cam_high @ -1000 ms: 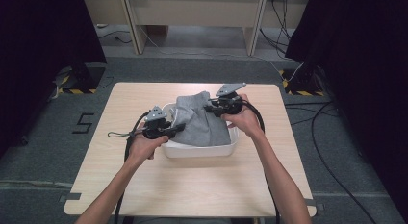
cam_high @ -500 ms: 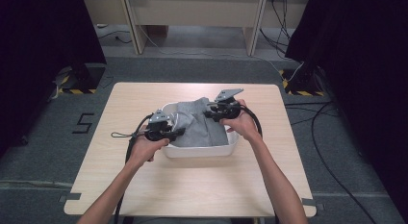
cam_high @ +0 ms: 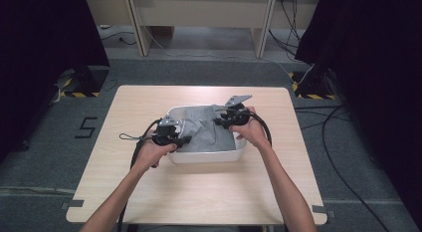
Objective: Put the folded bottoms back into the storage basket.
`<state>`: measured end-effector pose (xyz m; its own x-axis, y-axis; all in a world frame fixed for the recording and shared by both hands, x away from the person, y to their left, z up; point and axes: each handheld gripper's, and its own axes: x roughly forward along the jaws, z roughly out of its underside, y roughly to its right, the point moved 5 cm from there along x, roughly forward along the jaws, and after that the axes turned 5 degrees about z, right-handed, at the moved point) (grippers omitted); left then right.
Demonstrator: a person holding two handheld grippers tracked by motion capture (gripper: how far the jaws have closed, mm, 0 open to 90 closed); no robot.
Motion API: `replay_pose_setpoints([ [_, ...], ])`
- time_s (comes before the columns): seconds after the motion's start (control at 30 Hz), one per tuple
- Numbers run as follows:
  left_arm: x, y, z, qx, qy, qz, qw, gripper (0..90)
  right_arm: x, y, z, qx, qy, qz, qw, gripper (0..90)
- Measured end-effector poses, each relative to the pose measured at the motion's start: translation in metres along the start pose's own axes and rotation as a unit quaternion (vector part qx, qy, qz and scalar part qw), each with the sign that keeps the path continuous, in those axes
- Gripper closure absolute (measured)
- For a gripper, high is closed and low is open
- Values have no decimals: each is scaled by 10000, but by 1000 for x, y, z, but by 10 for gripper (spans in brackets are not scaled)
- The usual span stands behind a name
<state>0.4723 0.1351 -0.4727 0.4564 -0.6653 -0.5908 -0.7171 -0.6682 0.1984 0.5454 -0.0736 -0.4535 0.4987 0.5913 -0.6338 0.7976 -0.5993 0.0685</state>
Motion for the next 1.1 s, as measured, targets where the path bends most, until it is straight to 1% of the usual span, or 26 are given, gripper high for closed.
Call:
replay_pose_setpoints([
  [0.07, 0, 0, 1, -1, -31, -1, 10000, 684, 1, 2, 3, 47, -46, 10, 10000, 721],
  [0.23, -1, 0, 2, 11, -74, -10, 10000, 647, 3, 4, 7, 68, -124, -5, 9999, 719],
  [0.3, -3, 0, 2, 25, -90, -81, 9999, 637, 4, 4, 9, 74, -138, -2, 9999, 718],
  [0.33, -4, 0, 3, 67, -114, -109, 9999, 633, 5, 5, 10, 83, -154, 1, 9998, 718],
  [0.37, -4, 0, 3, 72, -121, -139, 9998, 627, 6, 5, 11, 102, -210, -6, 9997, 717],
  [0.43, -6, -1, 4, 70, -142, -159, 9997, 623, 8, 5, 12, 106, -226, 1, 9997, 715],
  [0.5, -10, -3, 4, 5, -58, -121, 9999, 633, 10, 5, 13, 110, -266, -6, 9996, 710],
  [0.57, -14, -4, 3, -36, 30, -131, 9999, 637, 13, 6, 16, 115, -376, 11, 9992, 692],
  [0.63, -18, -5, 2, -52, 85, -146, 9998, 639, 15, 6, 17, 119, -413, 0, 9991, 679],
  [0.67, -20, -5, 2, -42, 105, -157, 9998, 639, 17, 7, 18, 111, -458, 79, 9989, 659],
  [0.7, -21, -4, 1, -16, 116, -159, 9998, 639, 17, 7, 18, 111, -458, 79, 9989, 659],
  [0.73, -22, -4, 1, 1, 132, -170, 9998, 637, 18, 8, 19, 32, -554, 199, 9983, 614],
  [0.77, -22, -3, 1, 11, 142, -167, 9998, 637, 18, 8, 19, 32, -554, 199, 9983, 614],
  [0.8, -23, 0, 1, 51, 155, -164, 9997, 636, 18, 9, 18, 49, -602, 319, 9977, 572],
  [0.9, -24, 3, 0, 105, 171, -150, 9997, 638, 14, 9, 17, 54, -559, 379, 9977, 563],
  [0.97, -25, 5, -1, 136, 198, -136, 9996, 638, 7, 10, 14, 55, -471, 444, 9979, 533],
  [1.0, -25, 6, -1, 140, 210, -132, 9996, 636, 5, 10, 13, 49, -457, 491, 9977, 529],
  [1.1, -26, 7, -2, 159, 213, -128, 9996, 631, 2, 11, 12, 22, -427, 535, 9977, 523],
])
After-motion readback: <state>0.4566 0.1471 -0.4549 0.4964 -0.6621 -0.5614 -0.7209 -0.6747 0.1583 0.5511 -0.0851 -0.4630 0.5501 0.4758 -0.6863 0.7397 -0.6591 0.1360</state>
